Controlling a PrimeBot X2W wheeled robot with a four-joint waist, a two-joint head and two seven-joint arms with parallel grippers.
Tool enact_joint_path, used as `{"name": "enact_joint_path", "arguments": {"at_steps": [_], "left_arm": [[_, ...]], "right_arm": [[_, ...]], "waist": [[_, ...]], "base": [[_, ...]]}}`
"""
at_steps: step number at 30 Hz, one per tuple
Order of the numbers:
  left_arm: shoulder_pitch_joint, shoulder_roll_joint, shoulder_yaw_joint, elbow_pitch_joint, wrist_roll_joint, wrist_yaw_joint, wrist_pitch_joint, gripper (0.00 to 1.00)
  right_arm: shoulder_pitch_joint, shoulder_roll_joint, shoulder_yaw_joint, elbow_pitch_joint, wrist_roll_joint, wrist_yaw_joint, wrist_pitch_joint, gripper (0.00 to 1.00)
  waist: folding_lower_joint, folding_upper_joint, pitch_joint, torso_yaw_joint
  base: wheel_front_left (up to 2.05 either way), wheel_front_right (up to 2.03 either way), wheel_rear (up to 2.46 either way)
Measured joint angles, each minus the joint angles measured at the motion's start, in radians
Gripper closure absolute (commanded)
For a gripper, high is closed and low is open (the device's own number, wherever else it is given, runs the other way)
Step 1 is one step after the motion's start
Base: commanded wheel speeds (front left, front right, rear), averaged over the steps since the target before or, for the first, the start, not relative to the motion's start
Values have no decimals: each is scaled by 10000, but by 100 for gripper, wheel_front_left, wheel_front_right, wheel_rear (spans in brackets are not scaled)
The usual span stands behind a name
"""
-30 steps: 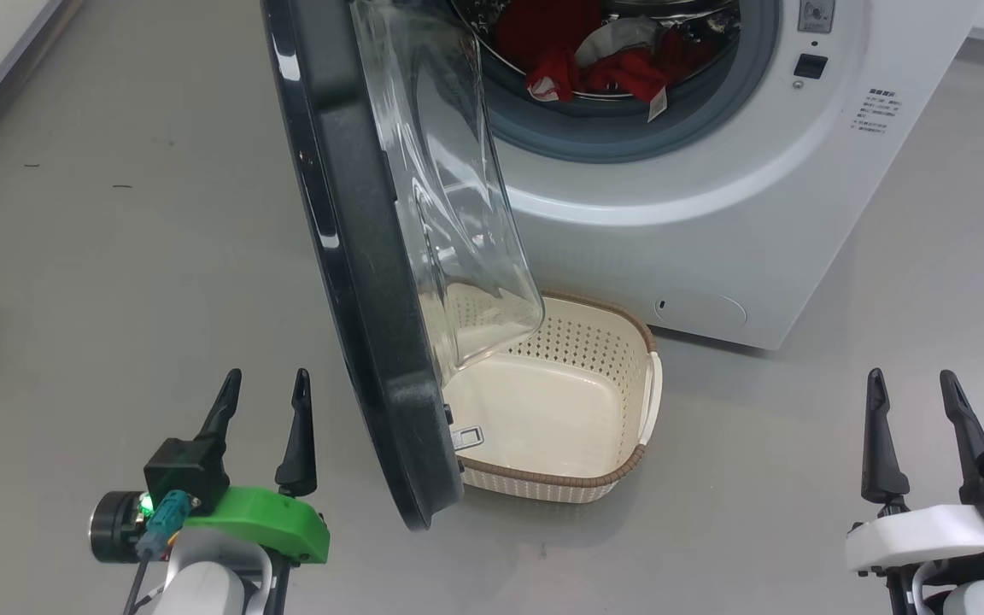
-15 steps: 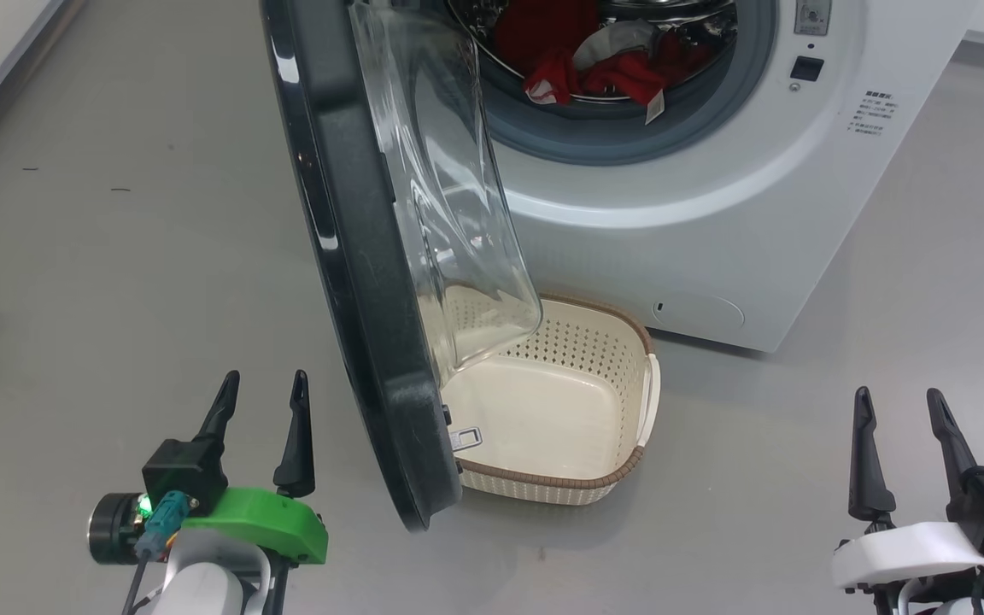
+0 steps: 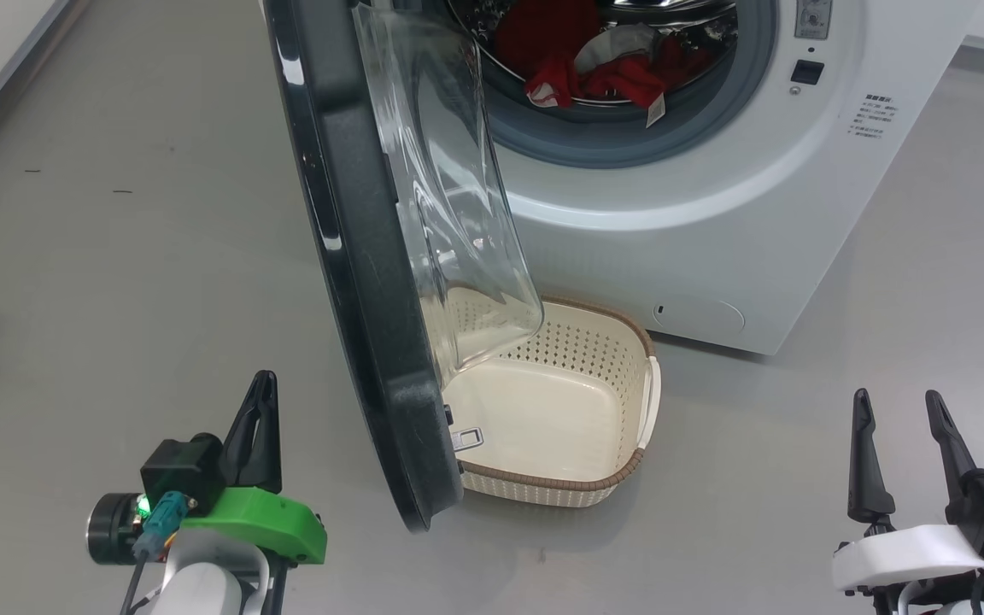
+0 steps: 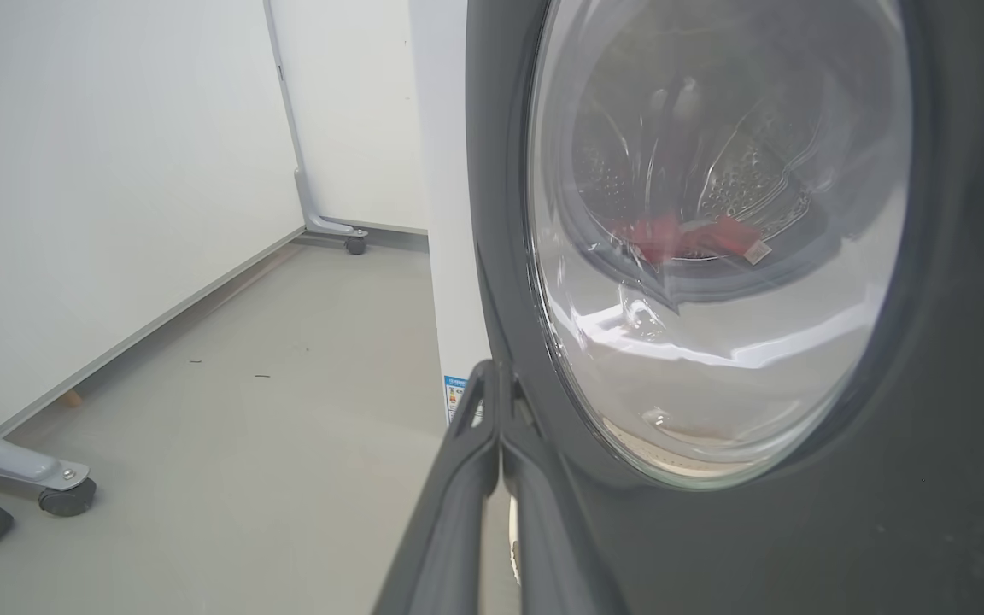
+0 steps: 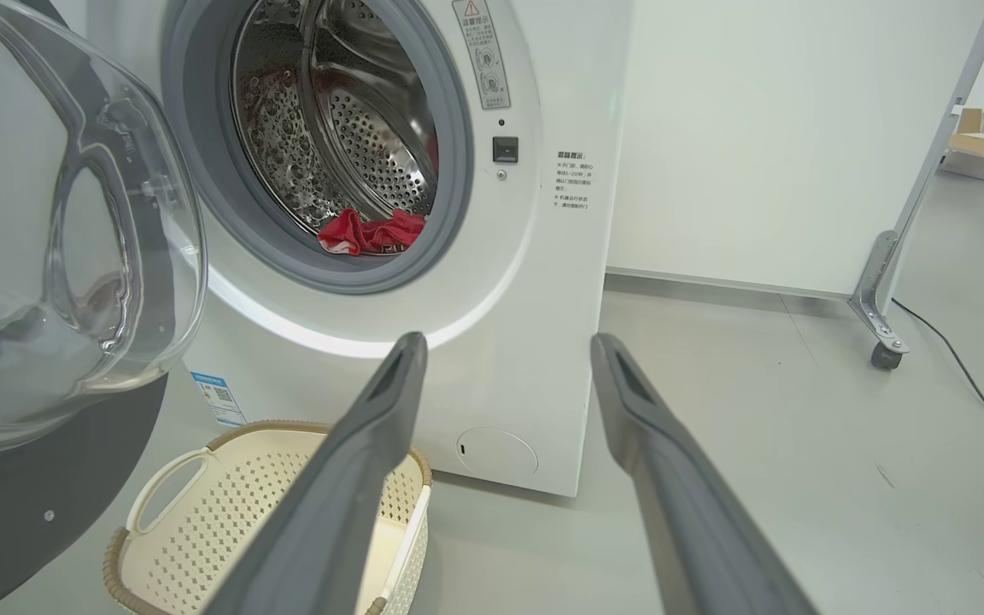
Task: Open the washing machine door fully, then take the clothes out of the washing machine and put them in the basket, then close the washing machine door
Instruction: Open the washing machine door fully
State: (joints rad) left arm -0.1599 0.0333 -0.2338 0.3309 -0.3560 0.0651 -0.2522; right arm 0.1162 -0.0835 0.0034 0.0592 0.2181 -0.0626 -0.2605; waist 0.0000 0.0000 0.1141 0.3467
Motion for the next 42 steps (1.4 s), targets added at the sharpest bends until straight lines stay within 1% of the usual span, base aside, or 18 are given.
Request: {"name": "enact_joint_path", "arguments": {"at_steps": [6,8,15,20,21,22,24,25,26,27,30,32,34,36,39,41,42], "left_arm": [[0,0,75,-205,0,2,0,100],[-2,0,105,-368,-2,2,0,100],[-47,0,226,-991,0,0,0,100],[-322,0,372,-2042,86,-2,0,100],[-322,0,372,-2042,86,-2,0,100],[-534,-2,437,-2592,138,-2,-2,100],[-719,-2,510,-3172,148,-2,-31,100],[-719,-2,510,-3172,148,-2,-31,100],[-862,-4,596,-3754,194,-2,-46,100],[-930,-2,627,-4019,224,-2,-46,100],[-1063,-2,642,-4742,318,-6,-50,100],[-1099,-2,639,-4953,349,-13,-54,100],[-1162,-2,612,-5398,414,-90,-56,100],[-1242,-2,504,-5841,414,-125,-56,100],[-1345,0,215,-6502,407,-288,-56,100],[-1364,0,-109,-6870,378,-422,-56,100],[-1361,0,-510,-7091,205,-552,-58,100]], "right_arm": [[3,69,-102,-38,-123,105,0,0],[3,82,-140,-56,-196,203,0,0],[3,178,-184,-81,-270,351,0,0],[3,217,-284,-75,-280,439,0,0],[3,217,-284,-75,-280,439,0,0],[3,224,-326,-69,-290,441,0,0],[3,232,-360,-61,-316,458,0,0],[3,232,-360,-61,-316,458,0,0],[3,245,-382,-61,-360,520,0,0],[3,255,-391,-58,-362,523,0,0],[3,276,-420,-54,-368,548,0,0],[3,280,-428,-52,-378,568,0,0],[3,293,-447,-44,-384,614,0,0],[3,311,-462,-36,-414,616,0,0],[4,345,-495,-21,-435,662,0,0],[4,353,-500,-6,-437,708,0,0],[5,359,-504,12,-449,719,0,0]], "waist": [[0,0,-3,30],[0,0,6,40],[0,0,58,46],[0,0,59,37],[0,0,59,37],[0,0,48,37],[0,0,22,42],[0,0,22,42],[0,0,8,50],[0,0,1,54],[0,0,-16,64],[0,0,-20,68],[0,0,-29,70],[0,0,-42,68],[0,0,-61,53],[0,0,-76,38],[0,0,-91,20]], "base": [[0,0,0],[0,0,0],[0,0,0],[0,0,0],[0,0,0],[0,0,0],[0,0,0],[0,0,0],[0,0,0],[0,0,0],[0,0,0],[0,0,0],[0,0,0],[0,0,0],[0,0,0],[0,0,0],[0,0,0]]}}
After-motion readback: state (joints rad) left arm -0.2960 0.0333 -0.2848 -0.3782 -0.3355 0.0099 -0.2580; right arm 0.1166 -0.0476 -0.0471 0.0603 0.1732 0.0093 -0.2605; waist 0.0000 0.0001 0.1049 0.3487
